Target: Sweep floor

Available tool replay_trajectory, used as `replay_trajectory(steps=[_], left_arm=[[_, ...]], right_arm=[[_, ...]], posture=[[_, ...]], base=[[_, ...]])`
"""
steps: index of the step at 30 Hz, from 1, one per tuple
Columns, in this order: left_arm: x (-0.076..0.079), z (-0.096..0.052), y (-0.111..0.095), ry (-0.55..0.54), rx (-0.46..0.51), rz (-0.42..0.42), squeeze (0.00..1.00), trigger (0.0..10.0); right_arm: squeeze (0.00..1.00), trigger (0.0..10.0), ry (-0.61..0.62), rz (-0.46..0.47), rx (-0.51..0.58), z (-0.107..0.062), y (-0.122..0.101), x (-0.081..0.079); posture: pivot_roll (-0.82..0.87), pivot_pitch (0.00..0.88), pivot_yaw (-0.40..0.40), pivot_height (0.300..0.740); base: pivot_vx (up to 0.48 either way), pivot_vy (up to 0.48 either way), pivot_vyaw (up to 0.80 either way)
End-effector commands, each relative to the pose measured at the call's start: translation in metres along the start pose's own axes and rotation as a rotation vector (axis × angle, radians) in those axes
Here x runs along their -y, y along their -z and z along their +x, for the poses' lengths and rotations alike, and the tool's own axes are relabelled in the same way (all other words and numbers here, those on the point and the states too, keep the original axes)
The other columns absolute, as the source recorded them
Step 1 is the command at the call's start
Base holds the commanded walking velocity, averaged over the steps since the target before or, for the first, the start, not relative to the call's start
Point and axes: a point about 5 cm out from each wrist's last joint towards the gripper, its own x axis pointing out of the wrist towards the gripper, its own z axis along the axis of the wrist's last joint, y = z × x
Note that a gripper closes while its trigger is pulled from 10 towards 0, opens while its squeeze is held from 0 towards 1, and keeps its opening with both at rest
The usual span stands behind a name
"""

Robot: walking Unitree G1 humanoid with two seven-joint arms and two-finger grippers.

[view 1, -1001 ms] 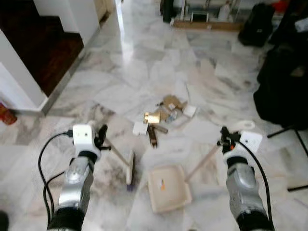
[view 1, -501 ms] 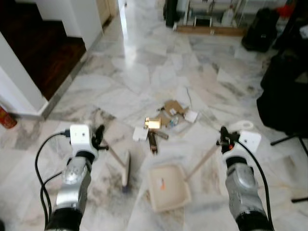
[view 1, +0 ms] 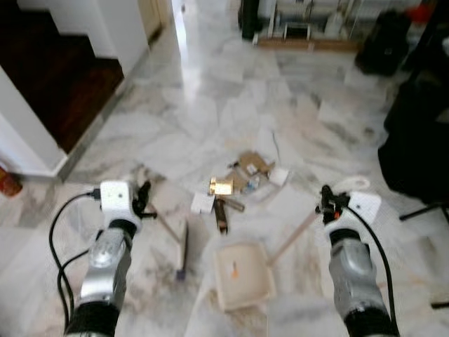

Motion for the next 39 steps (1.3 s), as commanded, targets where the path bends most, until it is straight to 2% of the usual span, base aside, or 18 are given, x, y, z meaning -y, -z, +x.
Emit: replay_trajectory(steps=[1,39], left_arm=[[-0.0031,0.0038,-0.0148,0.004,0.062,0.012,0.0,10.0],[-0.0034,0.0042,-0.0162,0.007,0.067,0.013,0.0,10.0]], right_arm=[[0.0,10.0,-0.028,0.006,0.064,0.0058,-0.0141,-0.0092],[0.0,10.0,-0.009,0.005,0.083,0.0062,-0.0167,-0.0067]], posture=[[0.04,0.084,0.041,0.74],[0.04,0.086,0.042,0.74]], base=[[0.277,0.0,0.0],[0.274,0.0,0.0]])
